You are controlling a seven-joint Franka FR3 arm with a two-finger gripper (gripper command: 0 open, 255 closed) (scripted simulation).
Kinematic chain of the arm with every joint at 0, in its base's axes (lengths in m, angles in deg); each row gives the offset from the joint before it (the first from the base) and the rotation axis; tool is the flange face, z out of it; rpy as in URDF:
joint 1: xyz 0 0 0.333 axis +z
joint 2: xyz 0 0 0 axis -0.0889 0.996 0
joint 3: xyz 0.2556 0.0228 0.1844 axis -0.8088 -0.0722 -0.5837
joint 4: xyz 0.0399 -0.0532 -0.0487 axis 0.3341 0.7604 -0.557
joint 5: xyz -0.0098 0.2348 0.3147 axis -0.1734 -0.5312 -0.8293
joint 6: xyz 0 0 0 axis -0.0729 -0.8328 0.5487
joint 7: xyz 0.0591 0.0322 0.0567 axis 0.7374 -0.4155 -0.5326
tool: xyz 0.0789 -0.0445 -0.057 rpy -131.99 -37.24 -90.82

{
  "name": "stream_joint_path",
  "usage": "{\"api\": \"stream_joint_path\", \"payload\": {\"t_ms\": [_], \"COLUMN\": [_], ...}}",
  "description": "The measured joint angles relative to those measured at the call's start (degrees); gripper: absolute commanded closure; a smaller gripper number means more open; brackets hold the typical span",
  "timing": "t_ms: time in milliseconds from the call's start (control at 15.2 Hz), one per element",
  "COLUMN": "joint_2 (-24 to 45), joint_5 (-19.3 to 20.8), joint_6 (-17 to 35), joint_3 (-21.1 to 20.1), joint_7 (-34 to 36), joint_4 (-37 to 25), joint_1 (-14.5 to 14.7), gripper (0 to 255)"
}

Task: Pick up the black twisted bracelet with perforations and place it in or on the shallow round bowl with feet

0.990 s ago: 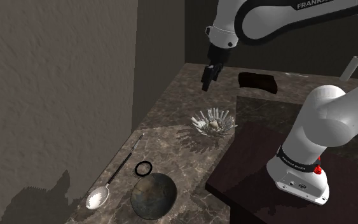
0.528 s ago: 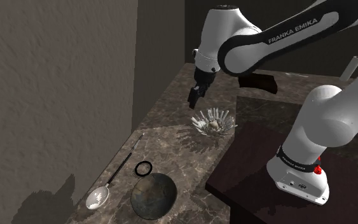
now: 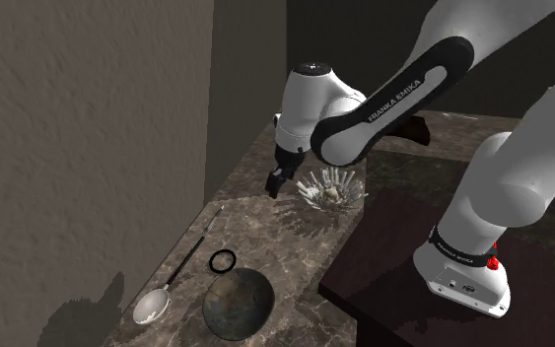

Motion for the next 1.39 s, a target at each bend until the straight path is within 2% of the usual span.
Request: {"api": "stream_joint_path", "payload": {"t_ms": [198,330,462,660,792,924,1254,1386], "joint_2": [7.86,12.98,18.99,25.77,31.24,35.95,47.06,49.15], "joint_5": [6.54,12.95,21.45,31.41,38.15,42.84,48.56,49.15], "joint_6": [5.53,8.37,10.32,11.83,13.44,14.63,16.07,16.26], "joint_3": [-3.21,-4.19,-3.79,-0.99,2.66,5.86,11.26,12.02], "joint_7": [6.88,12.56,20.17,29.63,35.94,40.65,47.47,48.38], "joint_4": [-2.28,-4.12,-7.35,-11.67,-15.14,-18.55,-28.7,-30.71], "joint_1": [-2.15,-3.2,-2.77,0.79,4.54,8.1,15.05,16.2], "gripper": [0,0,0,0,0,0,0,0]}}
